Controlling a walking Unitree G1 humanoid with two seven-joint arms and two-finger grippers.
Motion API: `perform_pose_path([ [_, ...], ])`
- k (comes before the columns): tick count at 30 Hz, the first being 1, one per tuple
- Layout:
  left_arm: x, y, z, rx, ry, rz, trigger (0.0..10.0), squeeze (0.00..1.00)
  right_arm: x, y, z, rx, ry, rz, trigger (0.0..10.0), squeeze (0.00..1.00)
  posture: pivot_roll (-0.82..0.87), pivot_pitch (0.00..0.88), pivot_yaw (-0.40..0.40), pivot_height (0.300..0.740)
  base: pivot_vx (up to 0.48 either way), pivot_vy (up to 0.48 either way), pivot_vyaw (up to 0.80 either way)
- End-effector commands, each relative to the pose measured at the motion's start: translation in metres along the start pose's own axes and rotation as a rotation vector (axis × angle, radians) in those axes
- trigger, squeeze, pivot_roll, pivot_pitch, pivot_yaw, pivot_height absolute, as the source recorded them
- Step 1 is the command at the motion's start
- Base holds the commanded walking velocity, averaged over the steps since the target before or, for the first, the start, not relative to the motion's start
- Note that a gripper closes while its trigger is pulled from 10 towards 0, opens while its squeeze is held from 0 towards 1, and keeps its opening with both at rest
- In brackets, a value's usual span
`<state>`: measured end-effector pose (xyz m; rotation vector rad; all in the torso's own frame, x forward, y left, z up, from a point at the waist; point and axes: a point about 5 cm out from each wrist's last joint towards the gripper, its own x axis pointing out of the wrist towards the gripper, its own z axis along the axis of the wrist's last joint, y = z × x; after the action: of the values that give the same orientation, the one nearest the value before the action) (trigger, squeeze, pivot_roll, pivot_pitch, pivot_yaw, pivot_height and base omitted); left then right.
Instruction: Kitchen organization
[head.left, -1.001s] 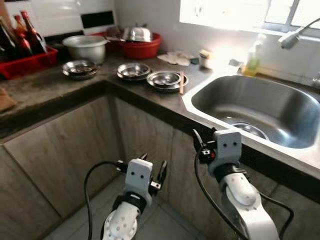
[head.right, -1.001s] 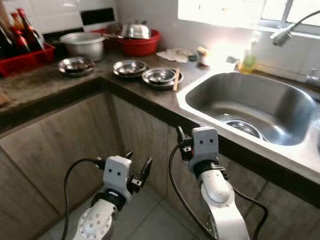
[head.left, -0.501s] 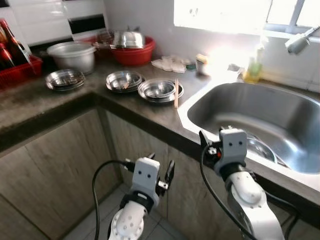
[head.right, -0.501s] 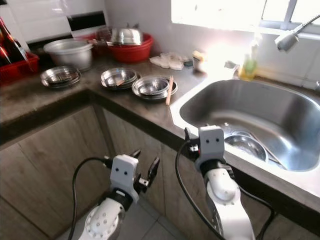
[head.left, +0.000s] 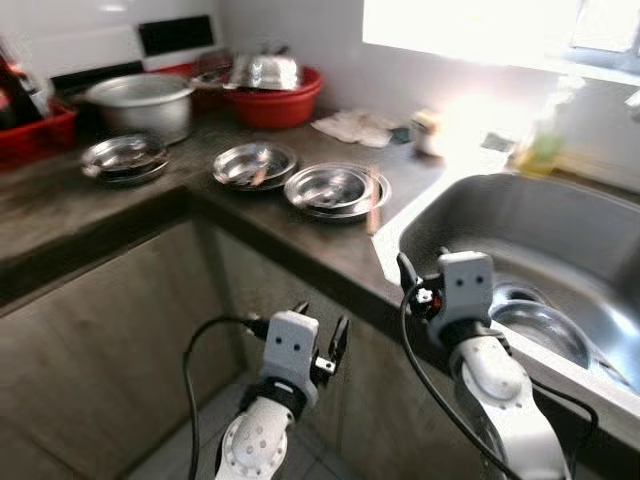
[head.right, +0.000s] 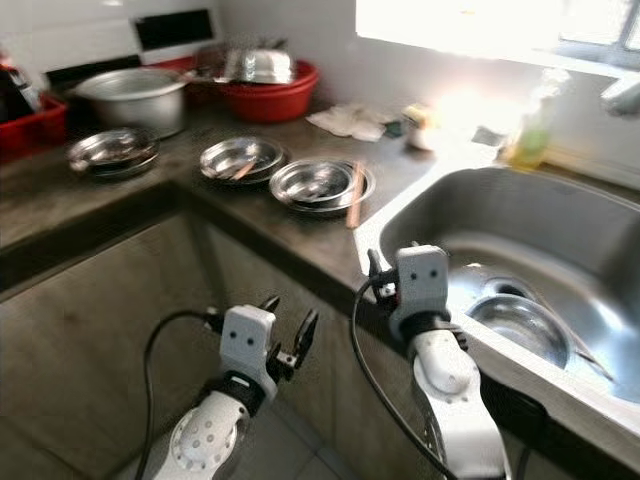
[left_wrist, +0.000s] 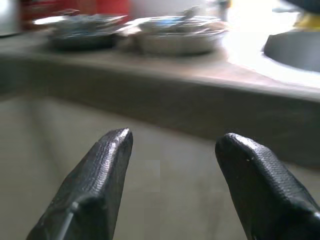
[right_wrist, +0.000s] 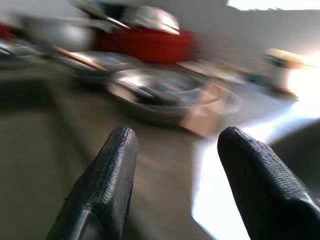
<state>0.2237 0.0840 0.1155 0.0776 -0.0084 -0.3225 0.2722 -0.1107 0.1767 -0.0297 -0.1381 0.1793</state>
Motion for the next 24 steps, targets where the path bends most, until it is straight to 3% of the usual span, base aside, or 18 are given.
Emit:
perform_pose_path([
  [1, 0.001, -0.006, 0.005, -0.005, -0.017, -0.023, 10.0, 0.0, 0.001, -0.007, 0.0, -0.008, 0.004, -0.019, 10.0, 0.0, 0.11, 0.0, -0.046, 0.74, 0.322, 0.0, 0.0],
  [7, 0.001, -0.007, 0.004, -0.004, -0.008, -0.017, 10.0, 0.0, 0.007, -0.011, 0.005, -0.021, -0.01, -0.031, 10.0, 0.0, 0.11, 0.0, -0.05, 0.74, 0.34, 0.0, 0.0],
  [12, 0.001, -0.006, 0.004, -0.01, -0.005, -0.013, 10.0, 0.0, 0.012, -0.013, 0.006, -0.027, -0.016, -0.038, 10.0, 0.0, 0.11, 0.0, -0.048, 0.74, 0.0, 0.0, 0.0],
  [18, 0.001, -0.012, 0.009, -0.023, -0.036, -0.059, 10.0, 0.0, 0.034, -0.014, -0.001, -0.036, 0.024, -0.05, 10.0, 0.03, 0.12, 0.0, -0.051, 0.74, 0.0, 0.0, 0.0],
  [19, 0.001, -0.013, 0.011, -0.02, -0.05, -0.07, 10.0, 0.0, 0.036, -0.015, -0.001, -0.041, 0.025, -0.053, 10.0, 0.44, 0.12, 0.0, -0.052, 0.74, 0.0, 0.0, 0.0],
  [20, 0.001, -0.013, 0.011, -0.02, -0.05, -0.07, 10.0, 0.0, 0.036, -0.015, -0.001, -0.041, 0.025, -0.053, 10.0, 0.44, 0.12, 0.0, -0.052, 0.74, 0.0, 0.0, 0.0],
  [21, 0.0, -0.014, 0.011, -0.017, -0.052, -0.08, 10.0, 0.0, 0.041, -0.016, -0.001, -0.055, 0.023, -0.054, 10.0, 1.0, 0.13, 0.0, -0.05, 0.74, 0.0, 0.0, 0.0],
  [24, -0.002, -0.018, 0.013, -0.022, -0.064, -0.111, 10.0, 0.0, 0.048, -0.019, -0.002, -0.083, 0.029, -0.069, 10.0, 1.0, 0.13, 0.0, -0.053, 0.74, 0.0, 0.0, 0.0],
])
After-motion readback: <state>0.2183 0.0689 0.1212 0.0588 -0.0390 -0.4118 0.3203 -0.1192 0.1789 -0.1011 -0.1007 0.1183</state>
